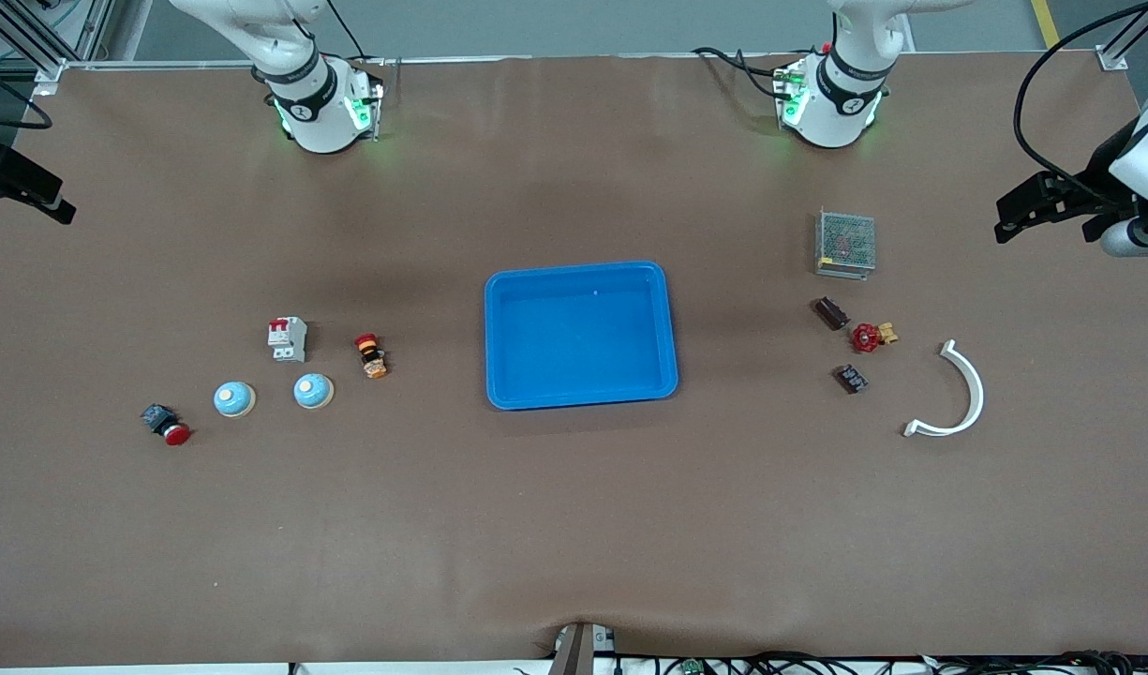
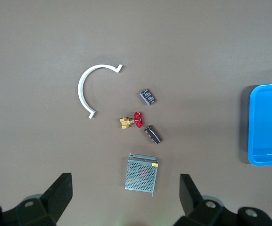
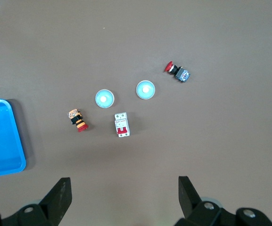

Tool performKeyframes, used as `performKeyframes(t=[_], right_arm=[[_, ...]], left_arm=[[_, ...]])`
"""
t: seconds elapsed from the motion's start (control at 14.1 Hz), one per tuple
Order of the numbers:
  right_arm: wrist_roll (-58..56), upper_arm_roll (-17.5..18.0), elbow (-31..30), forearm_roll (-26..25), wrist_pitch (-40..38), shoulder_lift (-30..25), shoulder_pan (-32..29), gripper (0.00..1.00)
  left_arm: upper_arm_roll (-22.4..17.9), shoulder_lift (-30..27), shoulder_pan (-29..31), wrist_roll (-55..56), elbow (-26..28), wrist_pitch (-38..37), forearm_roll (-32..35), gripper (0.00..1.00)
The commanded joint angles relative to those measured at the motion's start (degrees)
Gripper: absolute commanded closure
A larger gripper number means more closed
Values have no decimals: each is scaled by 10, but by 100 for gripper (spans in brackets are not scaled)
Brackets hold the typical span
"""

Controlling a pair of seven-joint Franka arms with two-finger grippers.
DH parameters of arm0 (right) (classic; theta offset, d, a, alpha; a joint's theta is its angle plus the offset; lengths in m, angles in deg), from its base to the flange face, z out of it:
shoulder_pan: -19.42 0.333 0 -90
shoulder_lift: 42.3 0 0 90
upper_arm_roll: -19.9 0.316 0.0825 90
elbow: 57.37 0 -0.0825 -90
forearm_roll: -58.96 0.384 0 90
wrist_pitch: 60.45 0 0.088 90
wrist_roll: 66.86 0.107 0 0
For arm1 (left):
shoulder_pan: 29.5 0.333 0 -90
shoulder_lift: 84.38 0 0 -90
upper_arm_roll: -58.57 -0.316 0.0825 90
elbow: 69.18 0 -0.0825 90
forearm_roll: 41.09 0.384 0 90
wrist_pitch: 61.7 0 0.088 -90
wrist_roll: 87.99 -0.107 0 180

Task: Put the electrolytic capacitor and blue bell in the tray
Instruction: 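Reach the left gripper to a brown capacitor while the right gripper reaches a blue bell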

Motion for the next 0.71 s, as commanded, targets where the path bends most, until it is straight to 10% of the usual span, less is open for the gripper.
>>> performKeyframes(t=[0.0,0.64], right_arm=[[-1,0,-16,-5,5,-13,11,0],[0,-2,-13,-20,3,-2,10,0]], left_arm=[[-1,-1,-1,-12,-11,-13,-4,0],[1,28,0,5,34,24,4,0]])
